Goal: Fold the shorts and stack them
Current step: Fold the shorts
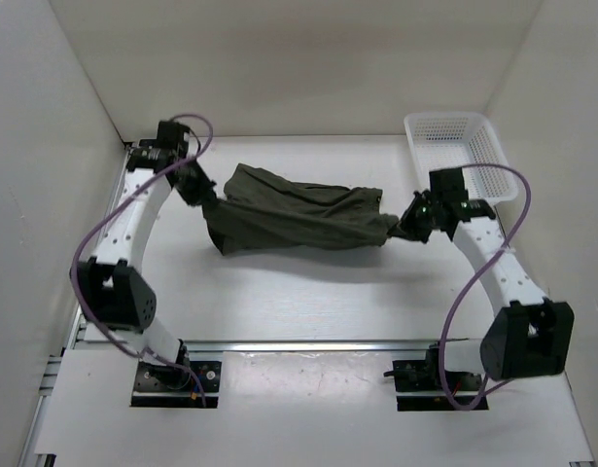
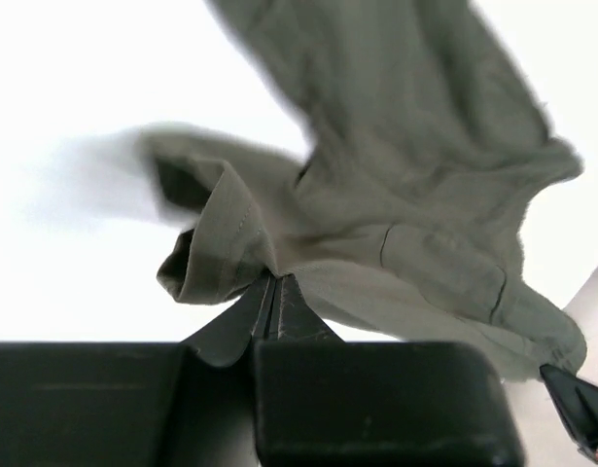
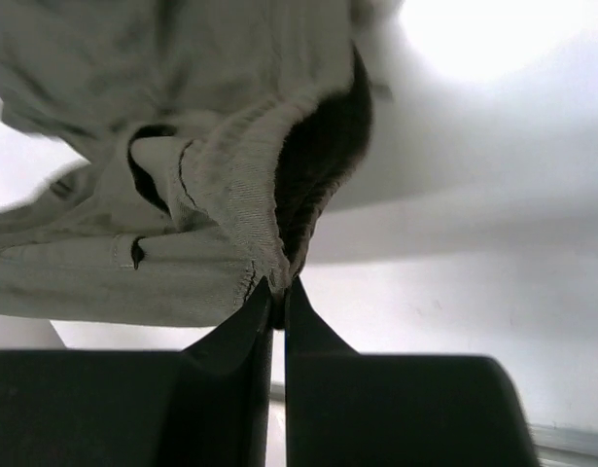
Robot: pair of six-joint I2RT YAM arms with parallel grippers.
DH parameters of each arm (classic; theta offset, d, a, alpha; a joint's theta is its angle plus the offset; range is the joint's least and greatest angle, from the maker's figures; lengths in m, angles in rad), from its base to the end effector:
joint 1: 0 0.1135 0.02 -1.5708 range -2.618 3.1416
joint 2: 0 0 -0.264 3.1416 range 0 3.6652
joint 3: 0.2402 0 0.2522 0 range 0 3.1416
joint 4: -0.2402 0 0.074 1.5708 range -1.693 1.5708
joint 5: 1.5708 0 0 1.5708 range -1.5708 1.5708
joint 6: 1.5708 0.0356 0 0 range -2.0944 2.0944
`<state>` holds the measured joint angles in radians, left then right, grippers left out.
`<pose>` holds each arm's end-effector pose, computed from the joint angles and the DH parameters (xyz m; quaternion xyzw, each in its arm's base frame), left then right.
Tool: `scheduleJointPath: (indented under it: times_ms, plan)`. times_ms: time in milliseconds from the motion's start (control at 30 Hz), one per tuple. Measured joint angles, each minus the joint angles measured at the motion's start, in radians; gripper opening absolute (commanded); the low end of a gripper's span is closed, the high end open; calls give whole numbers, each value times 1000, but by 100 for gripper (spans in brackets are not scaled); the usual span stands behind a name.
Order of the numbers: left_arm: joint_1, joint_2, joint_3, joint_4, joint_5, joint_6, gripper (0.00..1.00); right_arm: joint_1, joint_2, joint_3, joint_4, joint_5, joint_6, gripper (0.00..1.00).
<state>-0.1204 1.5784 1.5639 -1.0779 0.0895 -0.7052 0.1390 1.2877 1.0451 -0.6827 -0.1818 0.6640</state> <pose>0.3155 -0.0414 0.3368 -0.2696 0.9324 -0.1348 0.1994 0.2606 0.0430 0.2793 0.2173 0.9196 0.2027 0.2571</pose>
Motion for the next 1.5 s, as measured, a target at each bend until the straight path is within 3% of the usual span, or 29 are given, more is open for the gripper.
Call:
scheduleJointPath:
  times_ms: [433,467,533,567,633,667,800,833,900,933,1067,1133,1200,1333,1433,1500]
  plan:
    - [15,707,889,-47,-2,50,10,2,547,524,16,93,2,0]
    - [15,755,938,-39,-2,53,10,2,586,561,13,99,6,5]
    - [16,830,1006,-7,1,59,11,2,668,653,10,116,13,28]
    - [16,871,1038,13,6,61,54,2,713,709,10,127,13,59]
    - [18,943,1103,46,21,71,93,0,782,792,20,140,17,80]
    - [19,970,1118,64,30,75,100,0,801,818,23,143,10,89]
    - [32,959,1025,96,42,105,100,3,802,826,26,157,-16,89]
    - [36,937,976,103,42,117,93,6,789,802,38,160,-20,88]
    - [46,871,858,109,42,137,50,13,745,727,44,169,-25,86]
    - [47,837,805,107,42,154,11,18,719,682,45,172,-26,86]
    - [50,728,658,101,42,230,10,32,643,529,47,172,-36,85]
    - [38,701,622,98,50,266,43,34,633,493,46,171,-41,83]
    - [22,699,606,95,57,296,69,32,632,475,45,172,-45,83]
    - [-4,709,566,76,66,320,76,32,617,452,50,172,-49,83]
    - [-9,719,550,65,79,340,76,32,603,450,50,172,-56,83]
    - [-6,729,542,68,82,349,70,32,597,450,50,172,-62,83]
